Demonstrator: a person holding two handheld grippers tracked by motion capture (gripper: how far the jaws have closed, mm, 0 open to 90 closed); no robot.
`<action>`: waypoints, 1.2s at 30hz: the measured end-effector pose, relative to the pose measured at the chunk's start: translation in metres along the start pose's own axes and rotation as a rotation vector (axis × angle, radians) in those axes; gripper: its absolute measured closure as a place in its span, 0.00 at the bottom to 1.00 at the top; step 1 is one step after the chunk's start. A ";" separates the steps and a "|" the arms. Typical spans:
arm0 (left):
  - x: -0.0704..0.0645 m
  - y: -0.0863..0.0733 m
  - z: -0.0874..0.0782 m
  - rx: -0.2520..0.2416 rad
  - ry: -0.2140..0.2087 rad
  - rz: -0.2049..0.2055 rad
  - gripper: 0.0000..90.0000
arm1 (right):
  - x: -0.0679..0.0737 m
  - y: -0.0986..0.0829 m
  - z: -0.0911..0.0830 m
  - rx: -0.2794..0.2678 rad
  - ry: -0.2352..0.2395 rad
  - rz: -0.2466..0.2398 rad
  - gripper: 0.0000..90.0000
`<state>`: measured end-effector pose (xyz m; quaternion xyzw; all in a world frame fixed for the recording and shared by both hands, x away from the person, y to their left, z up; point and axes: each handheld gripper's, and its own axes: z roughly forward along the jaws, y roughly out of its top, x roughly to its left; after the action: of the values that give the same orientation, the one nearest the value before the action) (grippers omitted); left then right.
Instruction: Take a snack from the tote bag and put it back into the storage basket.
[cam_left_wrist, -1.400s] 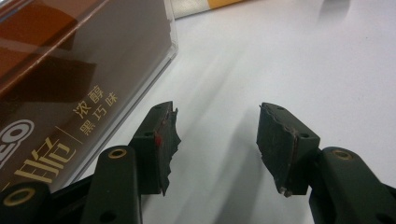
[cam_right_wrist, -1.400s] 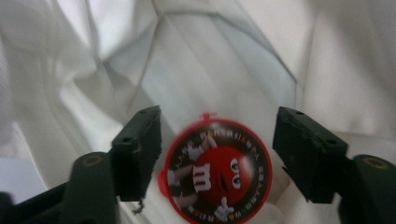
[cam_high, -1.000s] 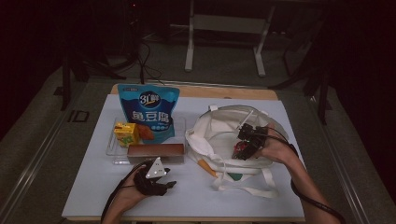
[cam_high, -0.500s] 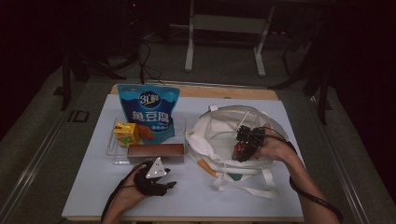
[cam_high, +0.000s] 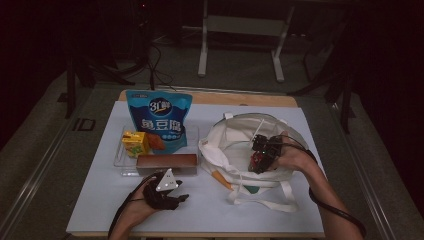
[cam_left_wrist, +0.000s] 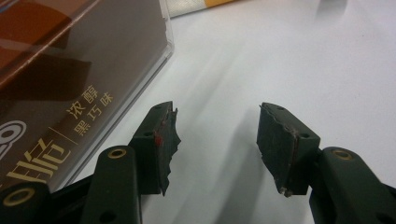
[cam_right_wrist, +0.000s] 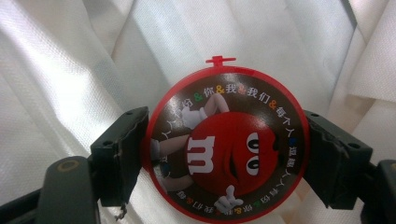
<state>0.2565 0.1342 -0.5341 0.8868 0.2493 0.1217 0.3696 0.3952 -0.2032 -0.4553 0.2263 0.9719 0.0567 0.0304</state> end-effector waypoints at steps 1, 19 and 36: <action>0.000 0.000 0.000 0.001 0.000 -0.001 0.52 | 0.000 0.000 0.001 0.002 -0.001 0.002 0.25; -0.001 0.000 0.002 0.005 -0.006 0.001 0.52 | 0.004 -0.002 -0.003 -0.023 -0.017 -0.030 0.26; -0.002 0.000 0.003 0.003 -0.007 0.002 0.52 | 0.004 0.001 -0.021 -0.061 -0.020 -0.068 0.26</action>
<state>0.2562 0.1316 -0.5358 0.8879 0.2476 0.1187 0.3690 0.3900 -0.2026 -0.4341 0.1926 0.9765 0.0830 0.0489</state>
